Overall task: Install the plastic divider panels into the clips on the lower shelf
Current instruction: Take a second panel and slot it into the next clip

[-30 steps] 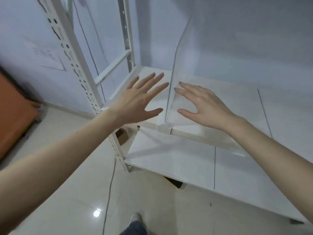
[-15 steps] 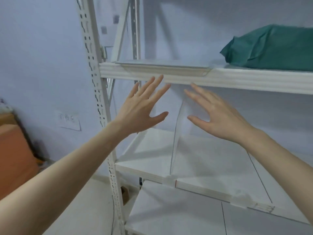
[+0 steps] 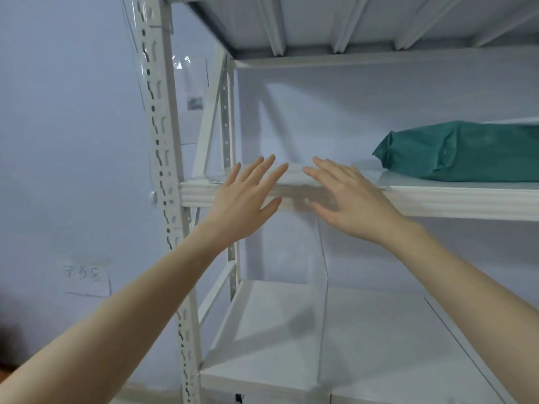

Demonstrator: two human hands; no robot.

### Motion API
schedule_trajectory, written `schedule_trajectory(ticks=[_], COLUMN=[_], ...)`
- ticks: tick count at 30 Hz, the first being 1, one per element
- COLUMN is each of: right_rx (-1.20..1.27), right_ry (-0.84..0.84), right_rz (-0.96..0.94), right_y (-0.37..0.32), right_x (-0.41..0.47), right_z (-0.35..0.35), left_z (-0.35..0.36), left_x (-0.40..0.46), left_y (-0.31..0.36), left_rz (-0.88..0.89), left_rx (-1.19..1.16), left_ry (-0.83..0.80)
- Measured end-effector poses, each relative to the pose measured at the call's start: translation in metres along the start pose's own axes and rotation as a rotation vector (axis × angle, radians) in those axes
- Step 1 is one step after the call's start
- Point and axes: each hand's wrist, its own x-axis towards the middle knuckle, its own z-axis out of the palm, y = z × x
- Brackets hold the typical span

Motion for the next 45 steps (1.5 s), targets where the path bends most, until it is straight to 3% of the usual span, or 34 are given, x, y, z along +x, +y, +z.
schedule_trajectory(ticks=[9, 15, 20, 22, 28, 34, 38, 45], right_rx=[-0.046, -0.167, -0.286, -0.275, -0.016, 0.671, 0.948, 1.146], right_ry=[0.027, 0.129, 0.282, 0.321, 0.519, 0.631, 0.636, 0.593], right_rz=[0.088, 0.144, 0.162, 0.191, 0.202, 0.239, 0.221, 0.242], right_y=[-0.006, -0.005, 0.007, 0.011, 0.043, 0.072, 0.084, 0.124], right_x=[0.011, 0.007, -0.007, -0.016, -0.065, -0.112, -0.143, -0.197], right_z=[0.007, -0.012, -0.045, -0.061, -0.107, -0.146, -0.177, -0.211], left_z=[0.005, -0.012, -0.037, -0.049, -0.064, -0.068, -0.077, -0.094], left_x=[0.014, 0.013, 0.02, 0.021, 0.02, 0.022, 0.029, 0.026], left_y=[-0.011, -0.007, 0.03, 0.051, 0.111, 0.172, 0.215, 0.284], left_rz=[0.031, 0.096, 0.196, 0.18, 0.248, 0.2, 0.163, 0.161], left_rx=[-0.095, -0.085, -0.138, -0.151, -0.162, -0.145, -0.122, -0.136], left_ry=[0.089, 0.302, 0.629, 0.68, 0.569, 0.442, 0.398, 0.459])
